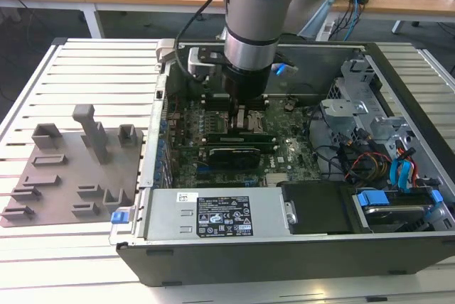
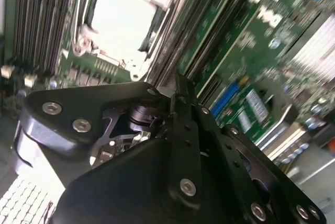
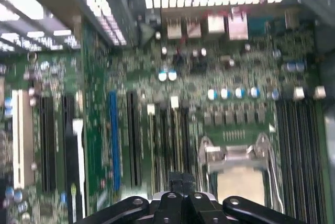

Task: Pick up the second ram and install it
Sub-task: 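Press down the second ram until it locks into place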

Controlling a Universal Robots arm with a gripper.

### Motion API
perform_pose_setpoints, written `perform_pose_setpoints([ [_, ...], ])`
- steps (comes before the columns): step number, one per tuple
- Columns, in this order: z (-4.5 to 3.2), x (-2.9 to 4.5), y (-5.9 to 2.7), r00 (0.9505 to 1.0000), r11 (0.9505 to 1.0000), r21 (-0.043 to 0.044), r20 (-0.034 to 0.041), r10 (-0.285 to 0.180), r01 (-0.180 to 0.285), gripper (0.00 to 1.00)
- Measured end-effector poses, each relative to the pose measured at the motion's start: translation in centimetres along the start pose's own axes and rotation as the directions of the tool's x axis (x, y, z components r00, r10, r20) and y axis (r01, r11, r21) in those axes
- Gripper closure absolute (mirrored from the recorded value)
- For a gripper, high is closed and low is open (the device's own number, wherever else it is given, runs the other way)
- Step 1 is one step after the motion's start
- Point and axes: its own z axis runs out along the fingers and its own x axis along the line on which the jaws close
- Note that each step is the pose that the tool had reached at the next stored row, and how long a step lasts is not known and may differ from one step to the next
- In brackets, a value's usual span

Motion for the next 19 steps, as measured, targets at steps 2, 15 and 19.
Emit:
perform_pose_setpoints([
  [2,0.22,0.08,0.92,1.0000,1.0000,0.0003,-0.0002,0.000,0.000,0.90],
  [15,0.47,0.07,1.28,1.0000,1.0000,0.0012,0.0018,0.000,0.000,0.90],
  [19,0.36,0.22,3.21,1.0000,1.0000,0.0022,0.0029,0.000,0.000,0.90],
])
